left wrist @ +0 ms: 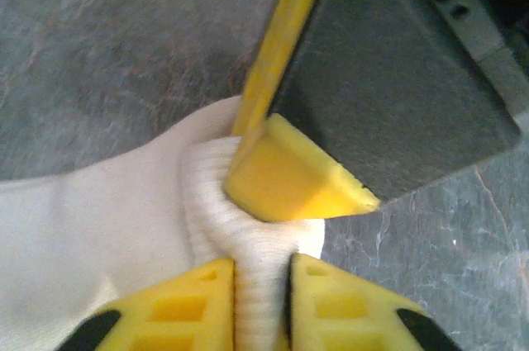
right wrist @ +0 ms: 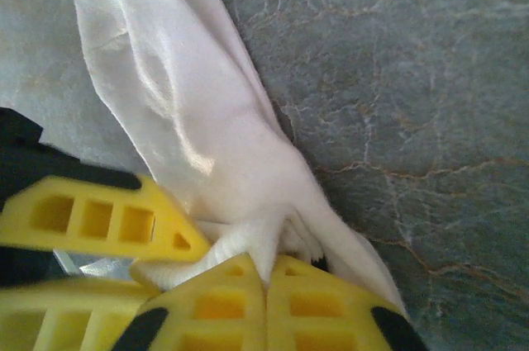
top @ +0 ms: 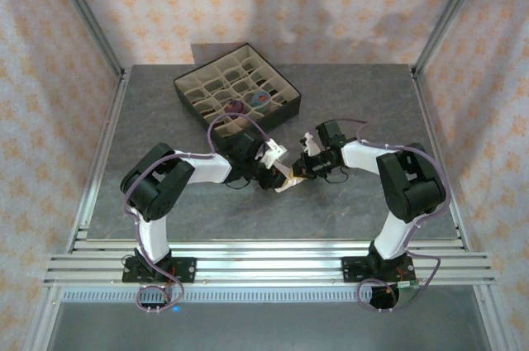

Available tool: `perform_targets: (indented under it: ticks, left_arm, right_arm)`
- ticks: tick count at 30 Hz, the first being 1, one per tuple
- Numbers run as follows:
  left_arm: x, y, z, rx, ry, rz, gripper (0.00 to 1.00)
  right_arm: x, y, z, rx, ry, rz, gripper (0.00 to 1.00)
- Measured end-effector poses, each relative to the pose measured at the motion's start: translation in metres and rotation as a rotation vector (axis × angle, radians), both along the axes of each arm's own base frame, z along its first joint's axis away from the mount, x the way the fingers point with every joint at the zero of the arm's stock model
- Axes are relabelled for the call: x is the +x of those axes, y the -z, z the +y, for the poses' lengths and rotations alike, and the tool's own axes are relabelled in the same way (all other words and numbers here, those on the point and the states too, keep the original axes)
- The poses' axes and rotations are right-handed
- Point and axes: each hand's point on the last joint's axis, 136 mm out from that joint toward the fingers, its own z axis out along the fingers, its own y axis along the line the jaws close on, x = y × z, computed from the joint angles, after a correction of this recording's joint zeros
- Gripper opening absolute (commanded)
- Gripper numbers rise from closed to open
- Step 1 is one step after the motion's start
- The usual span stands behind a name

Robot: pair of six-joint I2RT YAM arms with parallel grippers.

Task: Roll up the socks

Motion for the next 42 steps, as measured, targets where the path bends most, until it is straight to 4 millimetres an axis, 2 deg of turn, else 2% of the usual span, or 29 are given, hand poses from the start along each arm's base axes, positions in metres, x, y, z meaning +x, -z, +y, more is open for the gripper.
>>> perform_targets:
  ticks: [6, 9, 11, 15, 18, 19, 22, 29, 36, 42]
  left_arm:
    - [-0.004, -0.018, 0.017, 0.025, -0.067, -0.025, 0.38]
    - [-0.003, -0.031, 0.027, 0.018, -0.134, -0.045, 0.37]
    - [0.001, -0.033, 0.032, 0.022, -0.186, -0.046, 0.35]
    - [0.007, -0.017, 0.043, 0.067, -0.284, -0.010, 0.31]
    - [0.011, 0.010, 0.049, 0.125, -0.337, 0.043, 0.29]
    - [0.015, 0.016, 0.049, 0.132, -0.344, 0.054, 0.29]
    - [0.036, 0.012, 0.040, 0.119, -0.361, 0.046, 0.28]
    - [0.064, 0.012, 0.013, 0.130, -0.280, 0.045, 0.27]
    - [0.071, 0.012, -0.003, 0.149, -0.137, 0.039, 0.25]
    - [0.064, 0.009, -0.003, 0.153, -0.041, 0.007, 0.30]
  right_arm:
    - [-0.011, 0.003, 0.007, -0.056, -0.025, 0.003, 0.00]
    - [-0.012, 0.003, 0.009, -0.078, -0.023, -0.006, 0.00]
    - [-0.013, 0.003, 0.008, -0.092, -0.021, -0.012, 0.00]
    - [-0.014, 0.002, 0.008, -0.117, -0.018, -0.022, 0.00]
    - [-0.019, 0.002, 0.007, -0.137, -0.024, -0.020, 0.00]
    - [-0.021, 0.002, 0.007, -0.144, -0.027, -0.015, 0.00]
    - [-0.027, 0.001, 0.005, -0.156, -0.034, 0.001, 0.00]
    - [-0.036, -0.002, 0.001, -0.184, -0.059, 0.037, 0.00]
    - [-0.032, -0.001, 0.002, -0.224, -0.093, 0.085, 0.00]
    - [-0.030, 0.002, 0.003, -0.244, -0.098, 0.127, 0.00]
